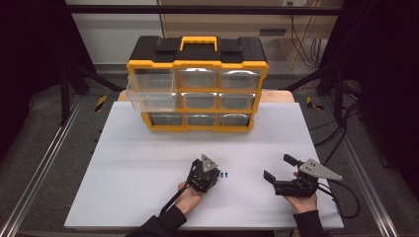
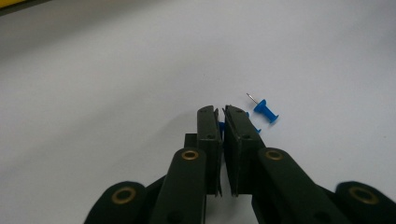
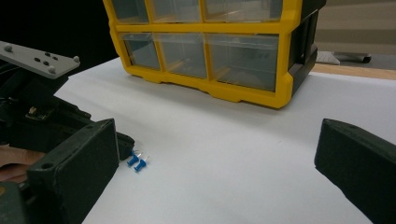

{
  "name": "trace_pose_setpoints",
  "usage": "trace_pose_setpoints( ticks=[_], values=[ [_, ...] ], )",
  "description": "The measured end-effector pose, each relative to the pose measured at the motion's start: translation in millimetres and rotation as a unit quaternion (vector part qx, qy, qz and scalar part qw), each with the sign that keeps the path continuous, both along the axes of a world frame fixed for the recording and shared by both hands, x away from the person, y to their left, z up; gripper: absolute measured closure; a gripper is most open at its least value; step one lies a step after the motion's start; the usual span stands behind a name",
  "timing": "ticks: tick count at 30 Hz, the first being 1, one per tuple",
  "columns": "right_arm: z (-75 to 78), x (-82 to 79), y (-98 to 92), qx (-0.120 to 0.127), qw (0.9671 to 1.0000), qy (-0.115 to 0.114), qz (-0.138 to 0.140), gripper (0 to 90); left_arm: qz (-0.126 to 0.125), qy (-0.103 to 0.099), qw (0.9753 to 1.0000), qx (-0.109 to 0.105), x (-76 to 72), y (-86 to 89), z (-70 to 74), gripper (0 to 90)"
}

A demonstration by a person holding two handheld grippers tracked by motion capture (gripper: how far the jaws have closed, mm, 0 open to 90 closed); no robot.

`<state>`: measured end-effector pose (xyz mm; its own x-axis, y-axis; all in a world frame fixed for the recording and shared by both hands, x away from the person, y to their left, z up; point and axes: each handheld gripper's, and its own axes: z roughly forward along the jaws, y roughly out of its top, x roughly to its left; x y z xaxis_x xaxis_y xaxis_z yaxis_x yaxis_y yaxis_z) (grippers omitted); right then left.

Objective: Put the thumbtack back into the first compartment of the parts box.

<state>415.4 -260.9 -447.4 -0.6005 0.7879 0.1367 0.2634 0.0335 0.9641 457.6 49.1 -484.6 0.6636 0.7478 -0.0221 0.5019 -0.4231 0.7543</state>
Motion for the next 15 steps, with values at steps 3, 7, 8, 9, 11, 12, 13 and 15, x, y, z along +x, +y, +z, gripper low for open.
trace_pose_setpoints(
  ticks=[3, 7, 8, 9, 11, 12, 13, 15],
  values=[
    [-0.3, 0.2, 1.3, 0.003, 1.0000, 0.004, 0.002, 0.5, -0.002, 0.002, 1.0000, -0.007, 0.7, 3.4, 0.7, 84.9],
    [0.0, -0.1, 0.4, -0.001, 1.0000, 0.004, 0.000, 0.5, -0.008, -0.009, 0.9998, -0.014, 0.3, 11.1, 5.0, 84.9],
    [-0.1, 0.0, 0.0, -0.002, 1.0000, 0.002, 0.002, 0.5, -0.015, -0.014, 0.9997, -0.016, 1.0, 13.9, 6.8, 84.9],
    [0.0, -0.1, 0.3, -0.002, 1.0000, 0.004, 0.000, 0.5, -0.005, -0.005, 0.9998, -0.018, -1.6, 16.6, 9.3, 85.0],
    [-0.2, -0.3, 0.4, -0.001, 1.0000, 0.005, 0.002, 0.5, -0.003, -0.006, 0.9997, -0.024, -1.8, 23.0, 14.9, 84.9],
    [-0.3, 0.0, 0.4, -0.002, 1.0000, 0.003, 0.001, 0.5, -0.002, -0.008, 0.9996, -0.028, -2.0, 26.2, 17.9, 84.9],
    [-0.4, 0.3, 0.0, -0.004, 1.0000, 0.002, 0.002, 0.5, -0.001, -0.011, 0.9994, -0.032, -2.3, 29.3, 21.3, 84.9],
    [-0.7, 0.5, -0.3, -0.007, 1.0000, 0.000, 0.003, 0.5, 0.000, -0.017, 0.9991, -0.039, -3.1, 35.4, 28.3, 84.9]
  ],
)
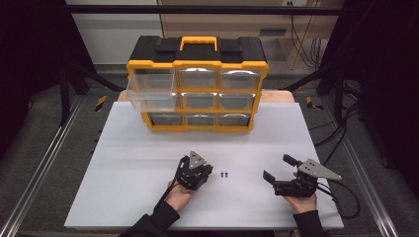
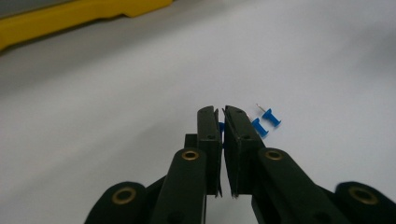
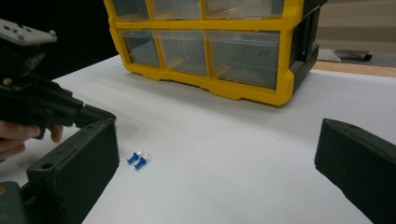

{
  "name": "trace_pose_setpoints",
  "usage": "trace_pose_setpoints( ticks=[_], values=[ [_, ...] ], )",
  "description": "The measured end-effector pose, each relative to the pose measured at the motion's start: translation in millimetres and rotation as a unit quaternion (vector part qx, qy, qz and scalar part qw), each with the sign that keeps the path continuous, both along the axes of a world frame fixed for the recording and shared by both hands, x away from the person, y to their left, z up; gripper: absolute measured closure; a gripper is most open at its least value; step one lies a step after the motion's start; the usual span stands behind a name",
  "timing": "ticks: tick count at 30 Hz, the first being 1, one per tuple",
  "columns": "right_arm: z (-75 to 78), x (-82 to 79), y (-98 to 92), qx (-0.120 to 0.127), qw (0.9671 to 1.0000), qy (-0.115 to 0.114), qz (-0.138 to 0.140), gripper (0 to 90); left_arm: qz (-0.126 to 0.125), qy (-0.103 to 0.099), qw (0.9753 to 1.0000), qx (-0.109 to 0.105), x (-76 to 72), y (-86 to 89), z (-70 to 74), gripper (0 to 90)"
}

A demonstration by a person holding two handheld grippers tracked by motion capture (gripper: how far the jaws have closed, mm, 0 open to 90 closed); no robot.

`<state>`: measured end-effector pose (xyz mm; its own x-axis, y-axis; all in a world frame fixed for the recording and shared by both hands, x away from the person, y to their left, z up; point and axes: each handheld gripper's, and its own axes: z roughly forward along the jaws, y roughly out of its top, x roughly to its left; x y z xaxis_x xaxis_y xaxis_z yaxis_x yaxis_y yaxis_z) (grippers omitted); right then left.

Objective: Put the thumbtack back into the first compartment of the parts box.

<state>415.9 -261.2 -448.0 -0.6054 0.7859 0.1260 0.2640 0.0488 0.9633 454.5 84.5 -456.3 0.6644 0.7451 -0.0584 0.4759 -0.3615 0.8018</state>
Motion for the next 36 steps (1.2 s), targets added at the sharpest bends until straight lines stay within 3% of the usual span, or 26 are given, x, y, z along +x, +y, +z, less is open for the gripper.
trace_pose_setpoints(
  ticks=[4, 14, 24, 36],
  values=[
    [0.3, -0.5, 1.5, 0.009, 1.0000, 0.003, -0.001, 0.5, 0.003, -0.007, 0.9998, -0.016, -2.8, 13.4, 13.3, 84.9],
    [-1.1, 0.1, 1.9, -0.002, 1.0000, 0.003, -0.002, 0.5, 0.017, -0.028, 0.9982, -0.050, -6.5, 50.4, 44.5, 84.9],
    [-1.6, 0.4, 1.6, -0.009, 1.0000, 0.001, 0.000, 0.6, 0.024, -0.051, 0.9966, -0.060, -8.2, 77.3, 76.7, 84.9],
    [-2.8, 1.2, 2.2, -0.015, 0.9999, 0.002, 0.000, 0.6, 0.026, -0.079, 0.9942, -0.069, -10.0, 94.3, 108.6, 84.9]
  ],
)
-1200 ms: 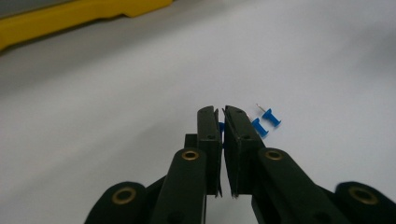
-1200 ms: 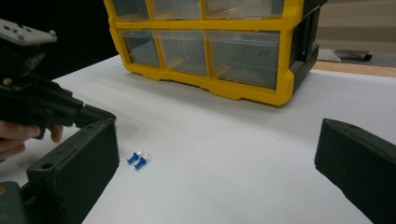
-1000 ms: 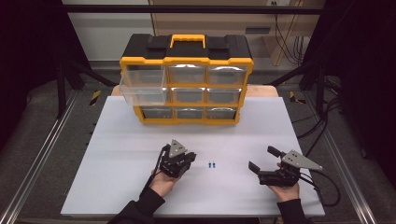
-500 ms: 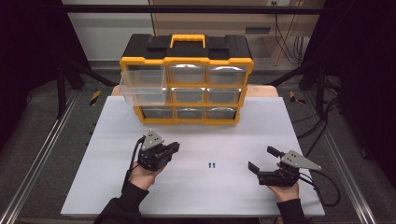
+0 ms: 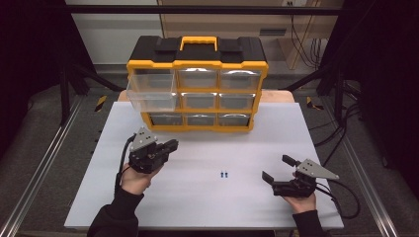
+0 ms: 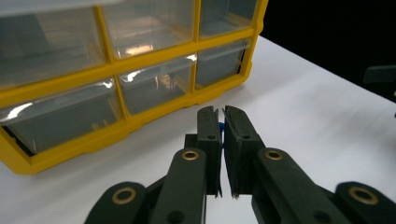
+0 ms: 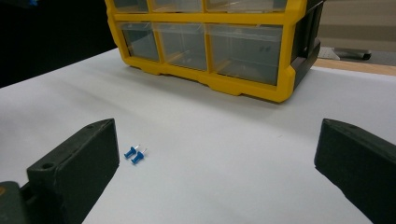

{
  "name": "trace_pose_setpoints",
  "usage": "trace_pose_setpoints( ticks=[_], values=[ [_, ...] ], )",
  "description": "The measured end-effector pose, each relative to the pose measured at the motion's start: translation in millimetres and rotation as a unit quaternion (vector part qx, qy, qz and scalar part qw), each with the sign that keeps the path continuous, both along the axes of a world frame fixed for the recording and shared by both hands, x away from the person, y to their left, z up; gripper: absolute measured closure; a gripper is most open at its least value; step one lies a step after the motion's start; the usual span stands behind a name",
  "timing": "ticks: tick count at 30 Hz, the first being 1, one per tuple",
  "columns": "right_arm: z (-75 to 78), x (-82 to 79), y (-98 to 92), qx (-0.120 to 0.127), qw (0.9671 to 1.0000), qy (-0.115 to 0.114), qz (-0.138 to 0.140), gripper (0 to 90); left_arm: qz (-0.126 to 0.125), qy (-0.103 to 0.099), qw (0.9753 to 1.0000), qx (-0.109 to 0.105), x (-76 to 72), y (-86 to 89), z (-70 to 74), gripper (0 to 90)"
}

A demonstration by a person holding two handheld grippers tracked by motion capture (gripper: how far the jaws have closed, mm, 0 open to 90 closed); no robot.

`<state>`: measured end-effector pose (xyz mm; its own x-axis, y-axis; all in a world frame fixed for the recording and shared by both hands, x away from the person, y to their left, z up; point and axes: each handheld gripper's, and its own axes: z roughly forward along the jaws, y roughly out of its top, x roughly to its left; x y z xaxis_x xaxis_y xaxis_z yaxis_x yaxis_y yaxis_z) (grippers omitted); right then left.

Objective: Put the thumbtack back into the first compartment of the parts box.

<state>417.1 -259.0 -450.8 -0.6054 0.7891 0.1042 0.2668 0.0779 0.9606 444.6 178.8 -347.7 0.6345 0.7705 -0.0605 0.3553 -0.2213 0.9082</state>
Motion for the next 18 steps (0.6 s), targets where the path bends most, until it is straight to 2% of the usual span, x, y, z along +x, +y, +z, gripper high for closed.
trace_pose_setpoints(
  ticks=[6, 14, 18],
  values=[
    [0.2, 0.5, -0.3, -0.001, 1.0000, -0.004, 0.000, 0.6, -0.001, -0.018, 0.9998, -0.004, -2.6, 6.6, 17.6, 84.9],
    [0.1, -0.1, 0.0, 0.000, 1.0000, -0.001, -0.001, 0.6, 0.003, -0.048, 0.9988, -0.008, -2.3, 17.6, 49.0, 84.8],
    [0.0, 0.5, -0.4, -0.003, 1.0000, -0.006, 0.000, 0.6, 0.003, -0.052, 0.9986, -0.008, 0.7, 21.2, 60.8, 84.9]
  ],
)
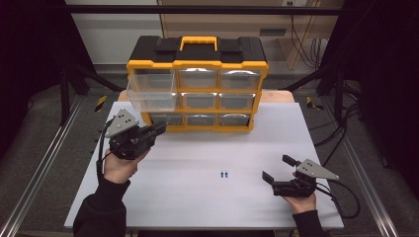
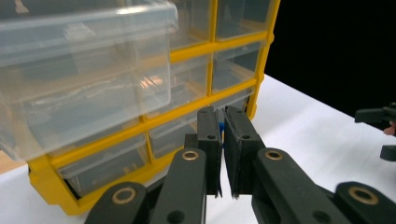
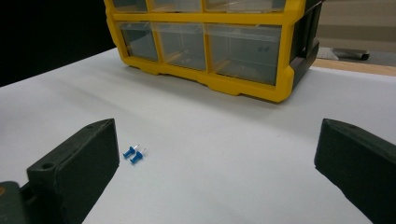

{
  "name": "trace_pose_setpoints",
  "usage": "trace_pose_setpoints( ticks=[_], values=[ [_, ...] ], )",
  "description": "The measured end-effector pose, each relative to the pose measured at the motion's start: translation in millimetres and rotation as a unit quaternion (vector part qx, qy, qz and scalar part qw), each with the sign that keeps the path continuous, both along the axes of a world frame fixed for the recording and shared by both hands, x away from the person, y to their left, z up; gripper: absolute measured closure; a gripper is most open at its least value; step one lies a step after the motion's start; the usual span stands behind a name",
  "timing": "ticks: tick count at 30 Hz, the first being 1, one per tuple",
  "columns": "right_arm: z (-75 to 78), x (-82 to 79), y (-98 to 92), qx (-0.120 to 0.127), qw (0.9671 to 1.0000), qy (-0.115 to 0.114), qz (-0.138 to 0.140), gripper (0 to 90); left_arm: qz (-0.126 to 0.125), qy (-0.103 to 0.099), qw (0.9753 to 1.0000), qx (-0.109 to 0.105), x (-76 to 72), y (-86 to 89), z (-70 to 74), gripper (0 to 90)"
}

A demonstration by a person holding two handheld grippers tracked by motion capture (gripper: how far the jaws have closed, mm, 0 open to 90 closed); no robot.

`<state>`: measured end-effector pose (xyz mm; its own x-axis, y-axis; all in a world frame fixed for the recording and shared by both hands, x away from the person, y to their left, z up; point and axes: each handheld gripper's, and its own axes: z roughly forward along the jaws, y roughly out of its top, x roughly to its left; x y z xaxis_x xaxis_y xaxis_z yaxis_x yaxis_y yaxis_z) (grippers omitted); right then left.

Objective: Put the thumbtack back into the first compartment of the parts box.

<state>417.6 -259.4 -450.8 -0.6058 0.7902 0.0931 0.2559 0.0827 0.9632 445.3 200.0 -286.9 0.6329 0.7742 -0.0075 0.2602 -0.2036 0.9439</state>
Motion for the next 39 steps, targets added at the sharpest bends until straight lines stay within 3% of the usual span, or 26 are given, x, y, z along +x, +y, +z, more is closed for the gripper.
trace_pose_setpoints(
  ticks=[16, 21, 26, 39],
  values=[
    [0.2, -0.9, 0.5, 0.002, 1.0000, 0.006, -0.001, 0.6, 0.025, -0.036, 0.9990, 0.004, 13.3, 5.8, 54.7, 84.9],
    [0.1, -1.0, 0.7, 0.002, 1.0000, 0.007, 0.000, 0.6, 0.041, -0.041, 0.9982, 0.014, 25.2, 4.7, 70.9, 84.9],
    [0.2, -0.6, 0.3, 0.002, 1.0000, 0.004, -0.001, 0.6, 0.057, -0.040, 0.9972, 0.028, 39.3, 5.6, 74.9, 84.9],
    [0.7, -1.0, -0.4, 0.003, 1.0000, 0.005, -0.001, 0.6, 0.084, -0.028, 0.9941, 0.062, 69.6, 6.4, 69.5, 84.9]
  ],
)
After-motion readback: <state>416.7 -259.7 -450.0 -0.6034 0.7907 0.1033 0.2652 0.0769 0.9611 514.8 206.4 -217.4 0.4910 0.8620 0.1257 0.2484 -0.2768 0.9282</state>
